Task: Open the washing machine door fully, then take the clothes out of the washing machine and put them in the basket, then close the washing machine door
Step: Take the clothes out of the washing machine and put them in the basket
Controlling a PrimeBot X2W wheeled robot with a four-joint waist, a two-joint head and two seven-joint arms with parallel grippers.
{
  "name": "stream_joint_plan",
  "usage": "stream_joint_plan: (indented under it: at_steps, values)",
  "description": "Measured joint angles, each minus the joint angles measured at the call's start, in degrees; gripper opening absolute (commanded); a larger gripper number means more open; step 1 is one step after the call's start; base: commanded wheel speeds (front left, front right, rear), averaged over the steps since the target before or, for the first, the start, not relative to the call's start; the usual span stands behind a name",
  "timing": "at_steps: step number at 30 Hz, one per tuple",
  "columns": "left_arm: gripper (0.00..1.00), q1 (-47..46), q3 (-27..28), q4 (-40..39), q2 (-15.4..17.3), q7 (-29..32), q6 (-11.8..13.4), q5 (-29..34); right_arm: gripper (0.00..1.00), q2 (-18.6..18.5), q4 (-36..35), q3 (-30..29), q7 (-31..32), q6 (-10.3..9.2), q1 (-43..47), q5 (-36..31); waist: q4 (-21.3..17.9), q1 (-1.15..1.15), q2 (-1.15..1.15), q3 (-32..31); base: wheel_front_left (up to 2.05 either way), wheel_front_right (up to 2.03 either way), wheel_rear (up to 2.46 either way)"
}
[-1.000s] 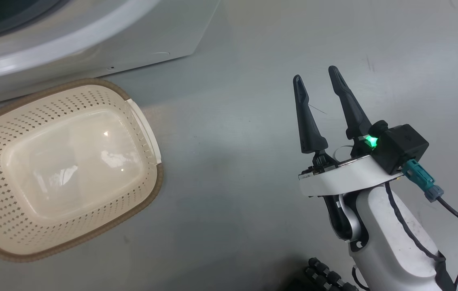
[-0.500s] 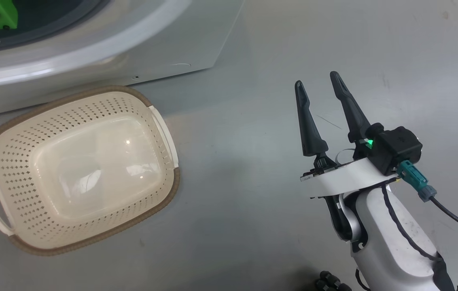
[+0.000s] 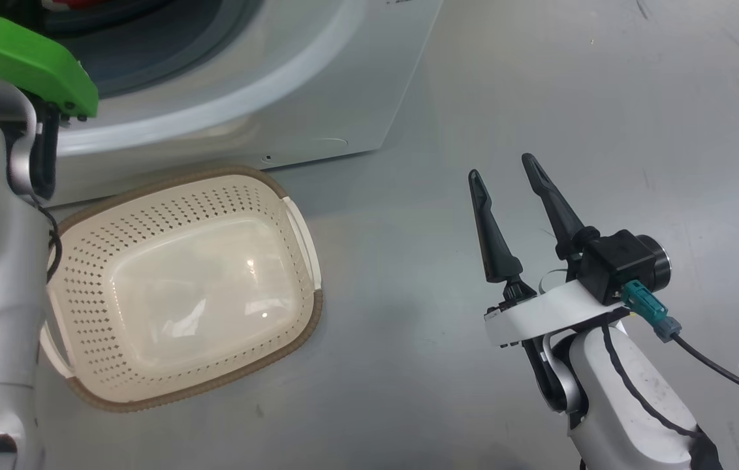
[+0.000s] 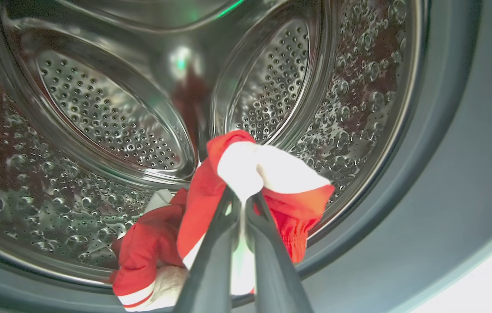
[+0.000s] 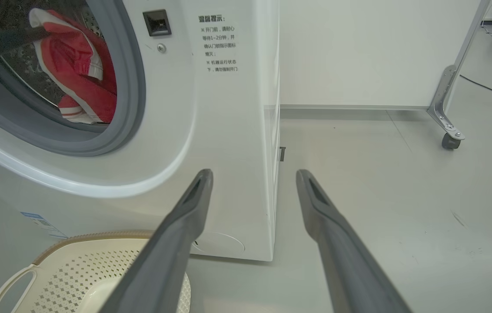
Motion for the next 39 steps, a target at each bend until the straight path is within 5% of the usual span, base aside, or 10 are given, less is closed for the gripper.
stream_joint_plan:
  at_steps: [11,39]
  values:
    - [0.00,8.8,-0.7,-5.0,-2.6,-7.8,-0.1,0.0,1.00,0.0,2.2,-1.3,0.0,0.77,4.3,-0.9,2.5,0.00,0.00,-6.5,0.00,0.00,0.00]
    - [0.00,21.6,-1.2,-30.9,-4.4,-9.1,3.6,1.7,1.00,0.0,3.3,-4.4,0.0,2.52,11.0,-2.0,8.7,0.00,0.00,-18.0,0.00,0.00,0.00]
